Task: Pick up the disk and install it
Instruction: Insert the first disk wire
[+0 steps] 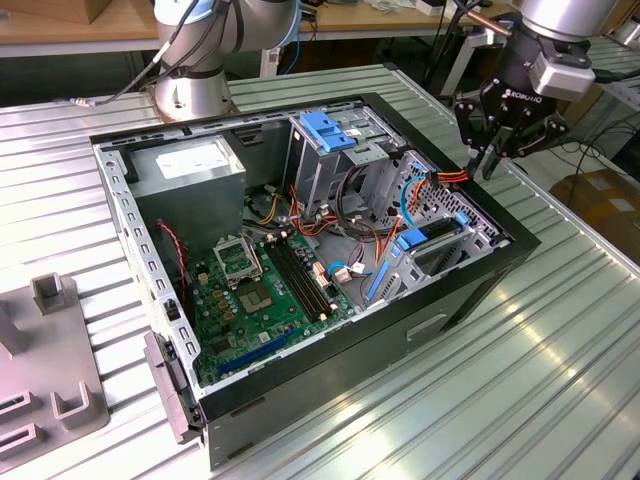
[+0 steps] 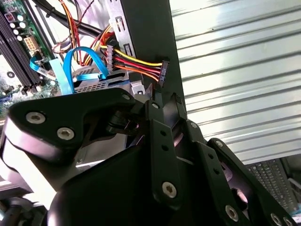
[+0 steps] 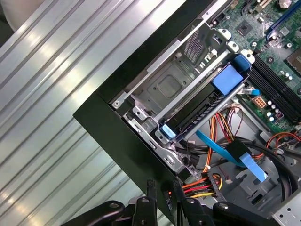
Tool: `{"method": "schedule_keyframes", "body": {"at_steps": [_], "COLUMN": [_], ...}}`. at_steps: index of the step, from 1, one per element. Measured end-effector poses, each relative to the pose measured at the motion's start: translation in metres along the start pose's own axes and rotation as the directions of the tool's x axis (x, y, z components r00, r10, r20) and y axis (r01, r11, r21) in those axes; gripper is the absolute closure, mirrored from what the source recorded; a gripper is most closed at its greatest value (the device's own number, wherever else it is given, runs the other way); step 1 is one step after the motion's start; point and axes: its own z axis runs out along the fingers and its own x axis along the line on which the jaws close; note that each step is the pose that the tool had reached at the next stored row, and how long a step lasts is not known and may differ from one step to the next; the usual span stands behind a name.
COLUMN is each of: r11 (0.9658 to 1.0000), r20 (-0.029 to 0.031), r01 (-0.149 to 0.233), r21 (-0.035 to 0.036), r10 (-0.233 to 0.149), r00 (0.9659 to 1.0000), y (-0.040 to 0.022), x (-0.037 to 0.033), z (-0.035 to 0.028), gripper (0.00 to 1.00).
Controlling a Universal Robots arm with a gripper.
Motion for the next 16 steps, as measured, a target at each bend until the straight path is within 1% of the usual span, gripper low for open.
{"method": "schedule_keyframes", "body": {"at_steps": [4,9,10,11,12,13,16], "r11": [0.9994,0.9989,0.9989,0.9988,0.9988,0.9986,0.9980], "r20": [-0.0002,-0.0002,-0.0003,-0.0004,-0.0004,-0.0003,-0.0005], "r01": [0.035,0.046,0.047,0.049,0.050,0.053,0.063], "r21": [0.0029,0.0039,0.0039,0.0039,0.0040,0.0044,0.0051], "r10": [-0.035,-0.046,-0.047,-0.049,-0.050,-0.053,-0.063], "r00": [0.9994,0.9989,0.9989,0.9988,0.9988,0.9986,0.9980], "y": [-0.0036,-0.0051,-0.0051,-0.0051,-0.0052,-0.0054,-0.0055], "x": [-0.0034,-0.0047,-0.0047,-0.0048,-0.0048,-0.0050,-0.0052], "z": [0.0008,0.0014,0.0014,0.0014,0.0014,0.0017,0.0023], "gripper": [0.73,0.73,0.72,0.66,0.66,0.60,0.60]}}
